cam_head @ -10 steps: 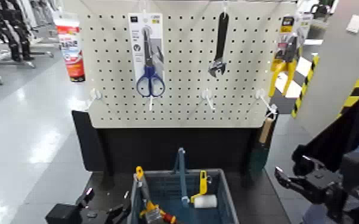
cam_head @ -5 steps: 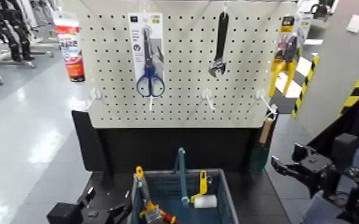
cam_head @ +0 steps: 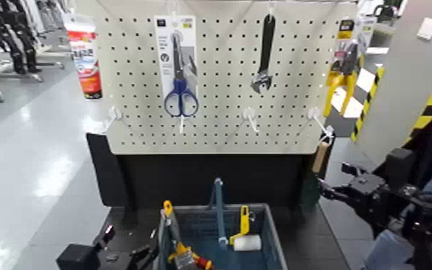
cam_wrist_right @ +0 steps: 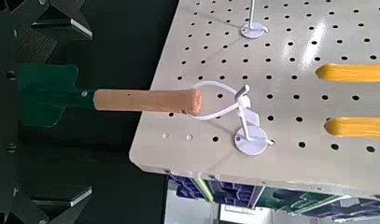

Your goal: Put the tool with the wooden handle into the crate.

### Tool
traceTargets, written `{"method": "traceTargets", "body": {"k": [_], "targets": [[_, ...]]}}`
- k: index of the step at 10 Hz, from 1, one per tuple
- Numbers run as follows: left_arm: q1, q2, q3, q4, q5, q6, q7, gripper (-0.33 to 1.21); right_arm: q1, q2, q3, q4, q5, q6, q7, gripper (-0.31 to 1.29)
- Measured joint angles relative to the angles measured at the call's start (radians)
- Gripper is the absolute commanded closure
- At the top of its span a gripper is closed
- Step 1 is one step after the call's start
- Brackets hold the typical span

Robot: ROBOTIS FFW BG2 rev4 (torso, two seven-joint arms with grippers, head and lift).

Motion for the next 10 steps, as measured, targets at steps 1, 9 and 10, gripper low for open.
{"method": "traceTargets", "body": {"k": [1,9,10], "targets": [[0.0,0.0,0.0,0.0,0.0,-0.001,0.0,0.13,-0.023,-0.003,0.016,0.035,-0.005,-0.01,0.013,0.14],[-0.001,-0.002,-0.001,0.0,0.0,0.001,-0.001,0.13,-0.123,-0.008,0.092,0.161,-0.036,-0.066,0.02,0.97],[-0.001,-0.002,-0.001,0.0,0.0,0.0,-0.001,0.13,-0.123,-0.006,0.093,0.158,-0.035,-0.06,0.018,1.14]]}}
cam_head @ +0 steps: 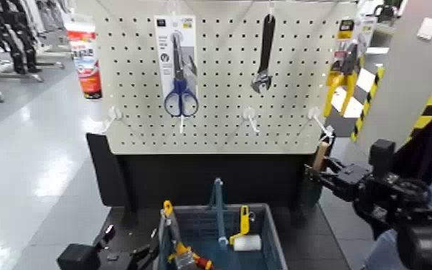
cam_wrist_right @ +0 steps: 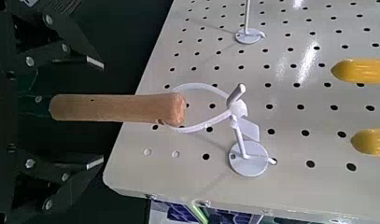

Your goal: Put the tool with the wooden handle into the crate.

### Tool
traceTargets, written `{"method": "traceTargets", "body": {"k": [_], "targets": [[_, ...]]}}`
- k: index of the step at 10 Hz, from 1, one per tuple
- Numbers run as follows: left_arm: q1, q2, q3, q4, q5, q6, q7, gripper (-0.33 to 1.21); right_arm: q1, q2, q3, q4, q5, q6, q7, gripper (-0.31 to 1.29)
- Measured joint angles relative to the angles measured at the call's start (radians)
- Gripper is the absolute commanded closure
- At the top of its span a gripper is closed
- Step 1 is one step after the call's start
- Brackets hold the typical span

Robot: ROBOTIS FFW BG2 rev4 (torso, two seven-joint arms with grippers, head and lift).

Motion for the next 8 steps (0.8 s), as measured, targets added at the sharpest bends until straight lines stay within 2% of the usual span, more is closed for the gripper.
{"method": "traceTargets", "body": {"k": [2,3,8], "targets": [[0.001,0.0,0.001,0.0,0.0,-0.001,-0.002,0.13,0.005,0.004,0.0,-0.016,0.001,0.009,-0.007,1.16],[0.001,0.0,0.002,0.0,0.0,-0.001,-0.002,0.13,0.009,0.006,0.0,-0.024,0.001,0.015,-0.009,1.26],[0.003,0.0,0.003,0.0,0.002,-0.001,-0.003,0.13,0.024,0.012,-0.01,-0.05,0.0,0.024,-0.018,1.26]]}}
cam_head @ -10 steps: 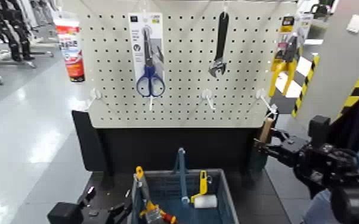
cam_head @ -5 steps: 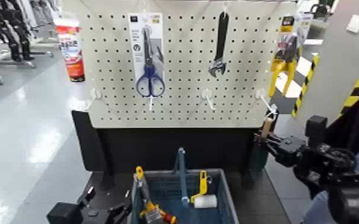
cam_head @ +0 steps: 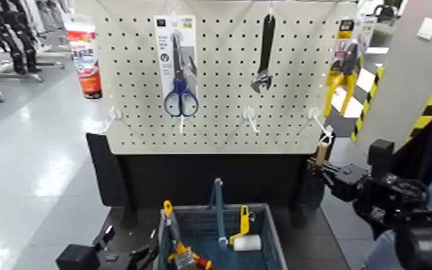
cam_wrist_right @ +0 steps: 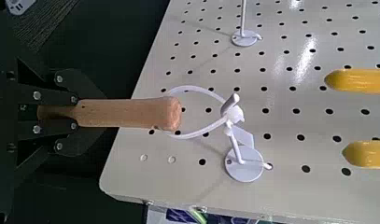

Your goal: Put the tool with the wooden handle into the crate.

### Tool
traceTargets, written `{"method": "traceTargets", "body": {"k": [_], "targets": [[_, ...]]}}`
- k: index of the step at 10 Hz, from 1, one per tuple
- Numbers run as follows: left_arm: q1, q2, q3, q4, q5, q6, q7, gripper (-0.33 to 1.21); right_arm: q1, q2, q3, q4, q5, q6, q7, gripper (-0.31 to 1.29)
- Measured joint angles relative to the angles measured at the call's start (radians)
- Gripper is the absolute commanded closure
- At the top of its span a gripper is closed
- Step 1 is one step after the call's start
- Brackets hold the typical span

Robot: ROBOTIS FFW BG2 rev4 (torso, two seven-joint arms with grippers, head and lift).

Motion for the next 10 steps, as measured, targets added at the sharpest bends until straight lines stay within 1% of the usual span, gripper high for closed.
{"method": "traceTargets", "body": {"k": [4,8,10], "targets": [[0.0,0.0,0.0,0.0,0.0,0.0,0.0,0.13,0.037,0.02,-0.023,-0.07,0.0,0.008,0.0,1.26],[-0.002,0.0,-0.003,0.003,0.0,0.0,0.0,0.13,0.096,0.047,-0.054,-0.216,0.006,0.056,-0.008,1.26],[-0.004,0.001,-0.004,0.004,0.0,0.0,-0.001,0.13,0.119,0.061,-0.055,-0.279,-0.001,0.091,-0.007,1.26]]}}
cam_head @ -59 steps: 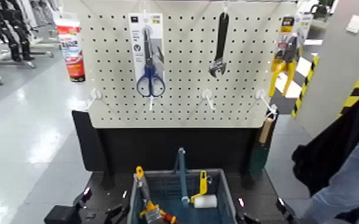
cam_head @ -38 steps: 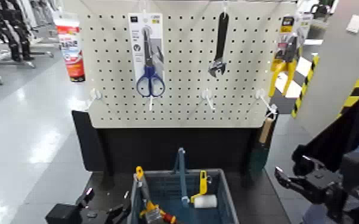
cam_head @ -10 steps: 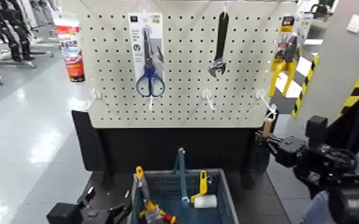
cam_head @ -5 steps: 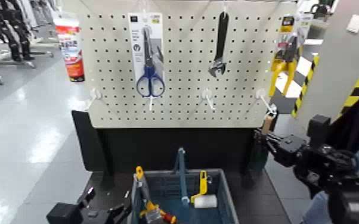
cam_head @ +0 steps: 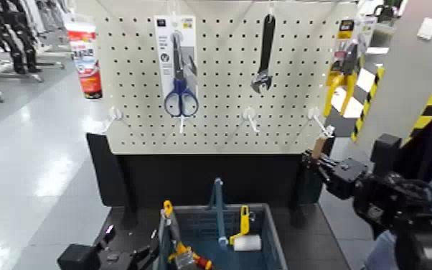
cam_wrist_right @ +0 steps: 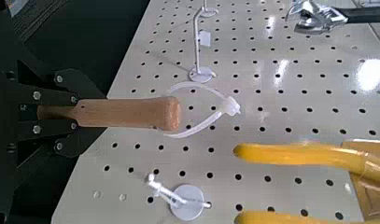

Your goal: Put the tool with the wooden handle into the crate.

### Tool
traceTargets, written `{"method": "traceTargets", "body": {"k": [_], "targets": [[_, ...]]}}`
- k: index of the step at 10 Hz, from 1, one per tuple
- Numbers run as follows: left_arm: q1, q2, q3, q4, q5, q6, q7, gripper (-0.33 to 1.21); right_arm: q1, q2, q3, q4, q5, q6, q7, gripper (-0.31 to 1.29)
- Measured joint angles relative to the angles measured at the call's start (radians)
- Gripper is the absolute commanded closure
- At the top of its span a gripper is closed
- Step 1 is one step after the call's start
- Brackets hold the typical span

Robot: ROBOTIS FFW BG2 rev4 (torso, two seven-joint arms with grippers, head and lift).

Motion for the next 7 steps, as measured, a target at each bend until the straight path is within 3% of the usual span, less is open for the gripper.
{"method": "traceTargets", "body": {"k": [3,7], "targets": [[-0.003,0.0,-0.001,0.002,0.0,0.001,-0.004,0.13,0.017,0.014,0.019,-0.077,-0.051,0.058,0.002,1.26],[-0.002,0.001,0.0,0.002,0.001,0.001,-0.005,0.13,0.031,0.04,0.056,-0.117,-0.164,0.115,-0.022,1.26]]}}
